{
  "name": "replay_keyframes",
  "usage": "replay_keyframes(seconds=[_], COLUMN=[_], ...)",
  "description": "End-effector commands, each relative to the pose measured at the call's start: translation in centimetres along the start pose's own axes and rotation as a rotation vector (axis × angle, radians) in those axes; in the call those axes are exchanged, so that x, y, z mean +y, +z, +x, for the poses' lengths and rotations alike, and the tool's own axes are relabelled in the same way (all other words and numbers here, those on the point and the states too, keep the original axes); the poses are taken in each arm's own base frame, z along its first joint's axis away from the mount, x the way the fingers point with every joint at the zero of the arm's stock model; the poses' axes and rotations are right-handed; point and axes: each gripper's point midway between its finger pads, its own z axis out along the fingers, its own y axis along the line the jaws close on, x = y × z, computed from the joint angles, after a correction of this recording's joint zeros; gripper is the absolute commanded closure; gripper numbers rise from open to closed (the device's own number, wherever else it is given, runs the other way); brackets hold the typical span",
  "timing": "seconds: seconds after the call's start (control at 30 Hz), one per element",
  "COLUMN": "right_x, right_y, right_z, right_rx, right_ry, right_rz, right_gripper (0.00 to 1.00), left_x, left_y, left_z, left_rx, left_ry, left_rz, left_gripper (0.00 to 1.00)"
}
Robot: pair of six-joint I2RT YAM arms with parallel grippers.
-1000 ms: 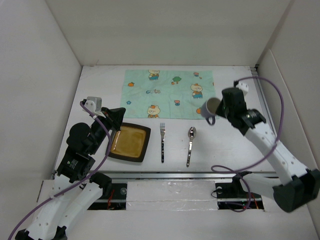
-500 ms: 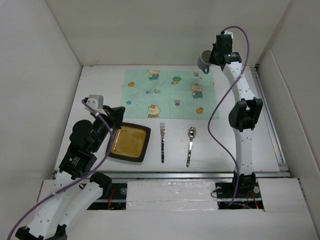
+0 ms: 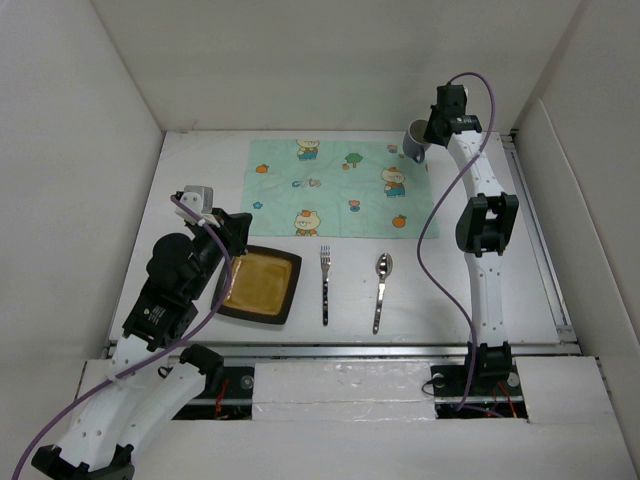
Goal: Set the dinner table for one person
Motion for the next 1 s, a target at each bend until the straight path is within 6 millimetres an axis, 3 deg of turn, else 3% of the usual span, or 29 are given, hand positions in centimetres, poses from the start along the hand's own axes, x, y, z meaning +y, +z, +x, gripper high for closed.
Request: replay_keyframes(seconds=[0.0, 0.1, 0.2, 0.6, 0.77, 0.83, 0.97], right_x=[2.3, 2.9, 3.6, 3.1, 3.8, 4.0, 4.2], right_y=[-0.9, 0.4, 0.7, 1.5, 0.0, -1.9, -3.4], right_z=[-4.9, -4.0, -4.2, -3.4, -5.1, -7.3, -8.7], right_rx=[-0.171, -0.167, -0.189, -0.181, -0.228, -0.274, -0.305], right_ry=[0.042, 0.037, 0.045, 0.052, 0.071, 0.088, 0.096], right_rz=[-0.076, -0.077, -0.088, -0.057, -0.068, -0.084, -0.097], right_gripper=[1.00, 1.00, 1.00, 1.00, 0.71, 0.60, 0.55], left_x=[-0.2, -0.3, 0.0, 0.2, 0.2, 0.2, 0.1], left_y=[0.2, 0.4, 0.4, 0.7, 0.7, 0.7, 0.6], left_z=[-0.9, -0.5, -0.5, -0.3, -0.1, -0.2, -0.2], left_rx=[-0.035, -0.018, -0.017, -0.011, -0.005, -0.007, -0.008], left_ry=[0.009, 0.012, 0.014, 0.020, 0.019, 0.019, 0.017], left_rz=[0.004, 0.011, -0.004, -0.016, -0.016, -0.014, -0.012], left_gripper=[0.96, 0.96, 0.97, 0.96, 0.96, 0.97, 0.97])
